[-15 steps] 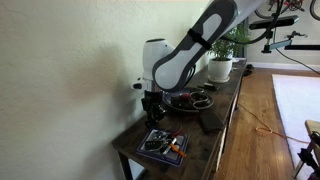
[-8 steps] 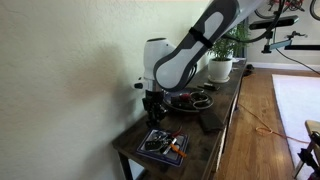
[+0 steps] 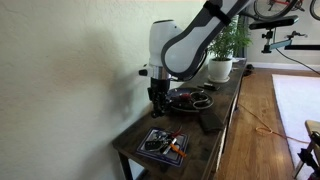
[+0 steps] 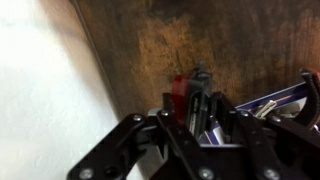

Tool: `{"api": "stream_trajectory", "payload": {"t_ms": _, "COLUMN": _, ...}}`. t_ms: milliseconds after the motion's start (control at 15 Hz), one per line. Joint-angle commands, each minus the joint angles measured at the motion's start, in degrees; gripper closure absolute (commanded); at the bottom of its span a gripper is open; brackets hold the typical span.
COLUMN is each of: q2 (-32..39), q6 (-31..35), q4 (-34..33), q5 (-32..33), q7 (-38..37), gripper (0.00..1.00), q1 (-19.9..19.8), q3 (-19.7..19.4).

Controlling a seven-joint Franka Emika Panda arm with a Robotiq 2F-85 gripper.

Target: Put the small black object on the tray

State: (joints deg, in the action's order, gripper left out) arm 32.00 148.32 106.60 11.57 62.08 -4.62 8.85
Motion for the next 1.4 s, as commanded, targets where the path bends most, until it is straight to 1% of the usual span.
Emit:
{"api": "stream_trajectory", "payload": {"t_ms": 0, "q2": -7.2, "q6": -0.3, "q4": 6.5, "q5": 0.4, "q7": -7.5, "gripper": 0.8, "q1": 1.7, "q3": -3.7}}
{"api": "stream_trajectory", "payload": {"t_ms": 467, "q2": -11.2, "q6": -2.4, "q4": 8.8, "q5": 2.3, "q7": -24.6, "gripper": 0.8, "q1": 2.3, "q3": -9.5}}
{"api": "stream_trajectory", "payload": {"t_ms": 733, "q2": -10.0, "q6": -4.8, "q4": 7.7, "q5": 3.6, "q7": -33.9, "gripper": 0.8, "q1": 2.2, "q3": -11.5}}
{"api": "stream_trajectory", "payload": {"t_ms": 1000, "q2": -8.6, "q6": -6.3, "q4": 7.2, "q5": 2.5, "q7": -41.7, "gripper": 0.8, "q1": 1.6, "q3": -11.6}}
{"api": "stream_trajectory", "payload": {"t_ms": 1333, "q2": -5.4, "q6": -6.7, "q4": 6.1, "q5": 3.0, "q7": -50.7, "gripper": 0.8, "q1": 2.3, "q3": -13.0}}
